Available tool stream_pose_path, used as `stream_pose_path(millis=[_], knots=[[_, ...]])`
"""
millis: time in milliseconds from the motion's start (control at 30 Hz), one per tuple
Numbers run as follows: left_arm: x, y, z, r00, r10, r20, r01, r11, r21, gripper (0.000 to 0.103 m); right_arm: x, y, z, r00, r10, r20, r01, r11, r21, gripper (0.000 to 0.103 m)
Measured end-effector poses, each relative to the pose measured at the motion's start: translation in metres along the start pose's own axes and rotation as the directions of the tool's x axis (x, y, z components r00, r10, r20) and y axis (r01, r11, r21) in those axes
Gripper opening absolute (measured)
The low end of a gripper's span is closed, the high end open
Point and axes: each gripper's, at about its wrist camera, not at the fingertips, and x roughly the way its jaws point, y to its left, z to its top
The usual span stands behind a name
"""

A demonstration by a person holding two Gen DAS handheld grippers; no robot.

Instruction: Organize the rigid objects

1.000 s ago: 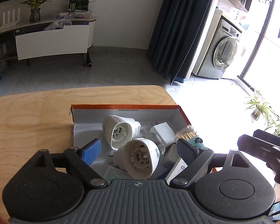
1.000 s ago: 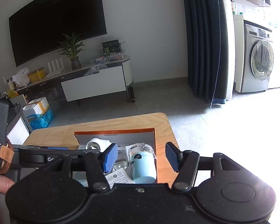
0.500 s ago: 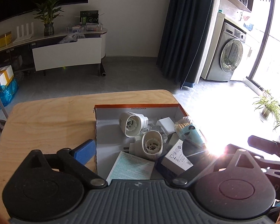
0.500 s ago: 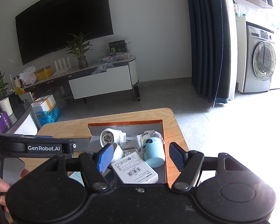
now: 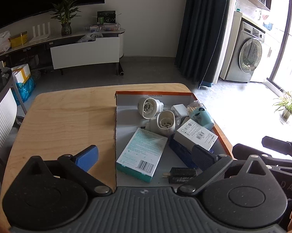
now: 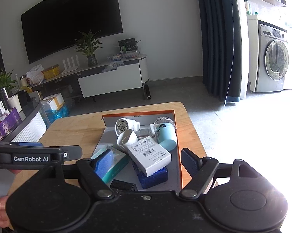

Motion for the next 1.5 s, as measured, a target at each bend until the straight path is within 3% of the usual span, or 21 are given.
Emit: stream_pose_path(millis=[533, 1500], knots=[[-0.01, -0.007, -0.038, 0.998, 0.044, -0.046, -0.045, 0.999, -0.011, 0.103, -0.011, -0.001, -0.029, 0.999, 0.007, -0.035, -0.006, 1.0, 0.025, 0.092], [-0.012, -0.013, -0.044, 0.997, 0.036, -0.074, -0.036, 0.999, -0.007, 0.103, -0.022, -0.002, -0.035, 0.999, -0.013, -0.03, 0.013, 1.0, 0.003, 0.093]])
